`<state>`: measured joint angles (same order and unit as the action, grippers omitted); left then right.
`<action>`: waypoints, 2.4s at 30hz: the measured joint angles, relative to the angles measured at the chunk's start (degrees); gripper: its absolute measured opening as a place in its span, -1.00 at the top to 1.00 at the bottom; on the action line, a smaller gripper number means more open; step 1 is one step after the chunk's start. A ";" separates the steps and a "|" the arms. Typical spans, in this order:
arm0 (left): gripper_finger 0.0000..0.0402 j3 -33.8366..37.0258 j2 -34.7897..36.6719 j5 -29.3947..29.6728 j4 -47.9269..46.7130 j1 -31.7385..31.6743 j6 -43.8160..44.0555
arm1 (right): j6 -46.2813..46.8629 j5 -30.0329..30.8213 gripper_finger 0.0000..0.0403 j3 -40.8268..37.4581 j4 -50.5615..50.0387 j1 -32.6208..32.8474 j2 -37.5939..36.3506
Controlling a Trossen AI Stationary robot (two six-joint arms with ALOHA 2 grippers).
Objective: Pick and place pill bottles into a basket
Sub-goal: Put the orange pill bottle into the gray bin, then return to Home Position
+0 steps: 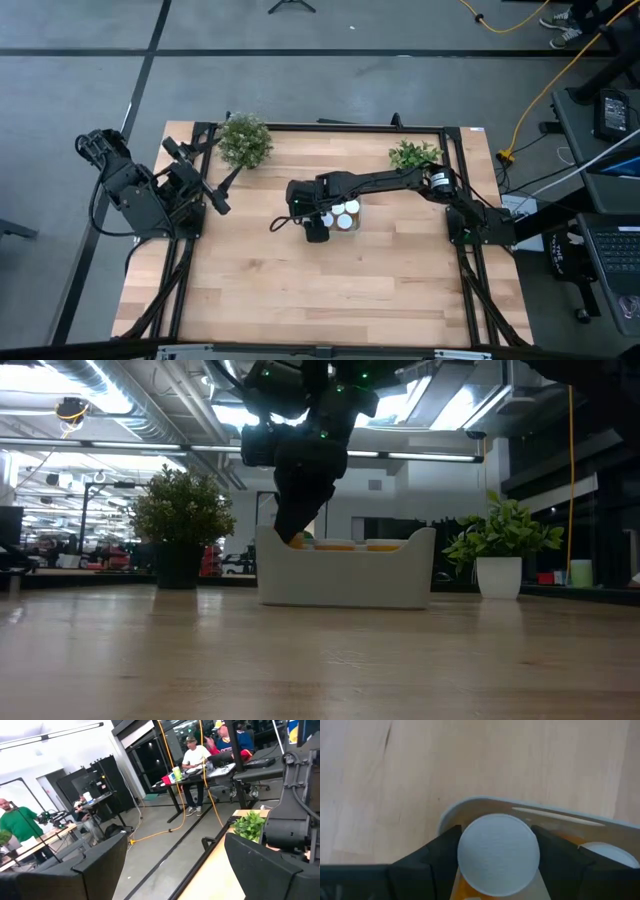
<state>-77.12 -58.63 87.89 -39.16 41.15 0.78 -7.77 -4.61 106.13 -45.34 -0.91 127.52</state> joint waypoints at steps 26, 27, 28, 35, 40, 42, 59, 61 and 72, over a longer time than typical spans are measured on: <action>-0.65 0.00 0.00 -0.57 -0.10 0.00 -0.94 | 1.51 -1.75 -0.58 0.00 -2.12 -0.02 -0.54; -0.65 0.00 0.00 -0.57 -0.09 0.00 -0.94 | 1.54 -1.11 -0.58 0.00 -2.11 0.10 -0.86; -0.65 0.00 0.00 -0.57 -0.10 0.00 -0.94 | 1.55 -0.60 -0.58 0.02 -1.98 0.23 -1.41; -0.65 0.00 0.02 -0.58 -0.38 0.00 -1.03 | 2.88 -0.35 -0.58 0.24 -3.27 1.05 -3.37; -0.65 0.00 0.01 -0.57 -0.64 -0.02 -1.02 | 3.24 0.17 -0.58 0.31 -4.49 2.40 -4.85; -0.65 0.00 0.02 -0.57 -0.99 0.00 -1.03 | 3.32 1.71 -0.58 0.31 -4.91 3.18 -6.25; -0.65 0.00 2.06 2.00 -1.46 0.99 -2.04 | 6.26 16.95 -0.58 0.31 -6.89 13.58 -38.01; -0.65 0.00 4.26 2.06 -2.29 2.48 0.25 | 6.76 17.01 -0.58 0.25 -9.46 13.80 -41.24; -0.65 -0.09 16.76 1.04 -18.90 9.74 24.49 | 8.08 17.22 -0.28 -39.10 11.70 13.84 -76.08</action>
<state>-77.21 -41.87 88.93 -58.06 50.89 25.27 0.31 12.62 67.03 -33.63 12.93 51.44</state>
